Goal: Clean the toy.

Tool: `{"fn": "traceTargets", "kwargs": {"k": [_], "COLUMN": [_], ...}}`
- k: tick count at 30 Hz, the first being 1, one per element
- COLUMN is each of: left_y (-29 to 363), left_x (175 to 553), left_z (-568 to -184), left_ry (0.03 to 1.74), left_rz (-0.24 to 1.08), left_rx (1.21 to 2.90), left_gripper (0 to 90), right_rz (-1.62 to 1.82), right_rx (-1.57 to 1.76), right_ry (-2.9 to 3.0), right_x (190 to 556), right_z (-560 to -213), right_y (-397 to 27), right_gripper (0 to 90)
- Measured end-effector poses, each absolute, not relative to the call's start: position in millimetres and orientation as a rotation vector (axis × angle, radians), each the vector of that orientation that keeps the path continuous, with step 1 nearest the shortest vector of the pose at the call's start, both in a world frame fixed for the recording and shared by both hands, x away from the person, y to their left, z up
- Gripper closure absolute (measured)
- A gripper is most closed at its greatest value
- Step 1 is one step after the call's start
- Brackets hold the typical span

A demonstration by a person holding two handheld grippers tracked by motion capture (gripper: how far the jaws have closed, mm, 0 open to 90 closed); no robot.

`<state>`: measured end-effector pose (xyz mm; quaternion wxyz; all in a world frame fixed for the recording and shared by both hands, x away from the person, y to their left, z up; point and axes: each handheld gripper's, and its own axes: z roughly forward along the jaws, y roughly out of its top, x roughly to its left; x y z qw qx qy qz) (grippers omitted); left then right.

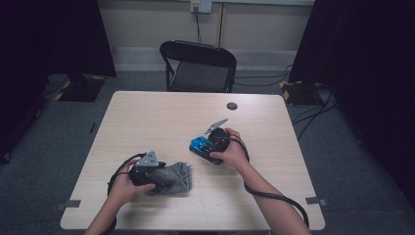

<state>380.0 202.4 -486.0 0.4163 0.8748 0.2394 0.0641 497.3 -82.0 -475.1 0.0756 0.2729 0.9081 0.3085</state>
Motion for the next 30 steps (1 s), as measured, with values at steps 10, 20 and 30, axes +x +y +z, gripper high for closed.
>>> {"fn": "traceTargets", "kwargs": {"k": [10,20,30], "left_y": [203,202,207], "left_x": [380,380,380], "left_z": [-487,-486,-478], "left_ry": [0.604,0.6,0.597], "left_rz": [0.152,0.157,0.183], "left_rx": [2.193,2.196,2.178], "left_gripper": [18.6,18.6,19.0], "right_rz": [0.889,0.845,0.889], "right_rx": [0.825,0.884,0.939], "right_ry": [2.712,2.689,2.668], "right_x": [498,495,493], "right_z": [-490,-487,-482], "right_y": [-77,-75,-86], "right_gripper": [21.4,26.2,26.3]}}
